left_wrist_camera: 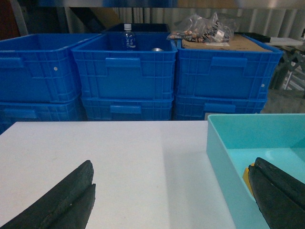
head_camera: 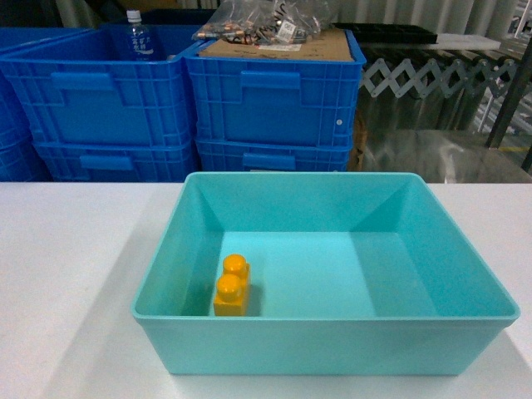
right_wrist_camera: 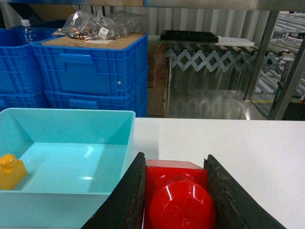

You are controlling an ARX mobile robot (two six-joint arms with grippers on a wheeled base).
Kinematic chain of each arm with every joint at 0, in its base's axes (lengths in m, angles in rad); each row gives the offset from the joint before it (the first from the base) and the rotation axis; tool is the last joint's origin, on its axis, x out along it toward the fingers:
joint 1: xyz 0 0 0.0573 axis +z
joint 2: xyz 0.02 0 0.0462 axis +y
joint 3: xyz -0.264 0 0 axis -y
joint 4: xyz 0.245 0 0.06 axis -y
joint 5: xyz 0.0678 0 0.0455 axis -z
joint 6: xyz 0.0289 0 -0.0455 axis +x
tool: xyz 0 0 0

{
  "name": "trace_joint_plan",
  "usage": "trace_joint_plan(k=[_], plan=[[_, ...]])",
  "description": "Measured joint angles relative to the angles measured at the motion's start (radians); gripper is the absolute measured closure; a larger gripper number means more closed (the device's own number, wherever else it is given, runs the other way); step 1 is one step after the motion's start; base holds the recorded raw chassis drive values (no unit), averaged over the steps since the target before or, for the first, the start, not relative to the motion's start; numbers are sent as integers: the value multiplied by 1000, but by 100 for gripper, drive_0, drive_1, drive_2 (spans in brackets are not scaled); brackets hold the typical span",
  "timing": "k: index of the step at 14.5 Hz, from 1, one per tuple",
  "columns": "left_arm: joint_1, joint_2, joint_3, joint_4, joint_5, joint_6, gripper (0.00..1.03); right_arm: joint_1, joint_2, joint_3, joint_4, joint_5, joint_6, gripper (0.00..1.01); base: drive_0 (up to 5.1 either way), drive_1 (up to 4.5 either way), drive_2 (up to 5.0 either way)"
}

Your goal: Pick red block from blue box to shelf

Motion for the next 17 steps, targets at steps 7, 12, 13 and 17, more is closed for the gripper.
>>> trace_joint_plan(k=[7, 12, 13, 17], plan=[[2, 0, 0, 0, -2, 0, 5, 0, 0, 0, 0, 0, 0, 74, -54, -54, -54], [1, 0, 0, 0, 0, 0, 5, 0, 0, 0, 0, 0, 0, 74, -168, -168, -168], [1, 0, 0, 0, 0, 0, 5, 0, 0, 0, 0, 0, 0, 74, -170, -170, -170], [1, 0, 0, 0, 0, 0, 5, 0, 0, 0, 0, 0, 0, 74, -153, -153, -153]])
